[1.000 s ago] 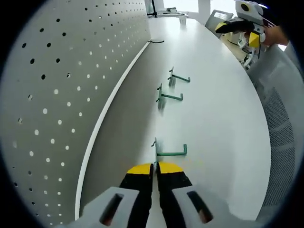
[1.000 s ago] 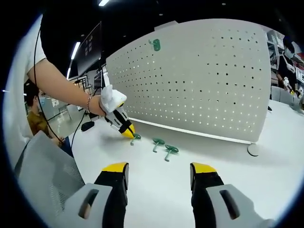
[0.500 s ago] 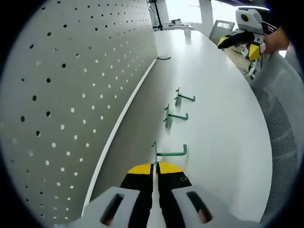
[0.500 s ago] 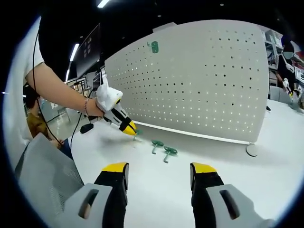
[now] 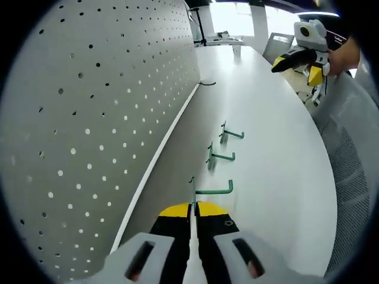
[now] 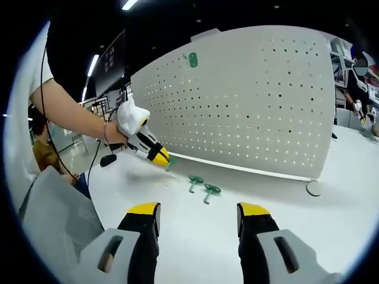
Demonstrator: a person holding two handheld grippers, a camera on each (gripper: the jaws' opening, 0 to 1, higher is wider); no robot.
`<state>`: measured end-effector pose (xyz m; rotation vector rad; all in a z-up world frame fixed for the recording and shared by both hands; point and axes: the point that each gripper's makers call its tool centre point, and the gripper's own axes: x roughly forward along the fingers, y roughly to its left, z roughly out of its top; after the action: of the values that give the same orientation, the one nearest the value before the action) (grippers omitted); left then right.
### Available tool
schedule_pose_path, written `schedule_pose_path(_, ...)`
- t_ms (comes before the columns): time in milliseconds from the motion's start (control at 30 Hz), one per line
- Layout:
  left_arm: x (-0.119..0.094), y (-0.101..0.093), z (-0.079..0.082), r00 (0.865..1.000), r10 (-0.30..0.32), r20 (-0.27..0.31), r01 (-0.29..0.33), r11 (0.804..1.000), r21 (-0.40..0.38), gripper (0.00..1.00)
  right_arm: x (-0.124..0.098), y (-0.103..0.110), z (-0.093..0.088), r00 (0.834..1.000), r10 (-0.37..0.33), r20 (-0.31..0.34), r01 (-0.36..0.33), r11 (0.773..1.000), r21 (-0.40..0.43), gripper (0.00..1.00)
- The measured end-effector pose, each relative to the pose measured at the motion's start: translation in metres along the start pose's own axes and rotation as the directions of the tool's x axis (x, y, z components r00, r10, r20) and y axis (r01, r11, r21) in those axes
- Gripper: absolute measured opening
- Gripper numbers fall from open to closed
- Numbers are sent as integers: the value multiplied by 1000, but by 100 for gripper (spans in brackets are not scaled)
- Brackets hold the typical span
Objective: Insert the hook assembly into the mounting plate slot until the hook locks in place.
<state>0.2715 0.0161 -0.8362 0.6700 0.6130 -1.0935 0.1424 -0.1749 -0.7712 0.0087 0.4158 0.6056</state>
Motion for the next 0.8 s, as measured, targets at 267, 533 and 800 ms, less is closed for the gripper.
schedule_pose_path(267, -9, 9, 14, 996, 53, 71, -49, 998, -50, 2, -1, -1, 3, 1000, -4, 9, 4, 1000, 1, 50)
schedule_pose_path(533, -19, 9, 26, 989, 91, 115, -84, 994, -66, 2, -2, -2, 6, 1000, -5, 25, 5, 1000, 7, 50)
schedule_pose_path(800, -33, 10, 43, 967, 152, 203, -124, 982, -146, 2, -3, -2, 7, 999, -5, 36, 4, 1000, 8, 50)
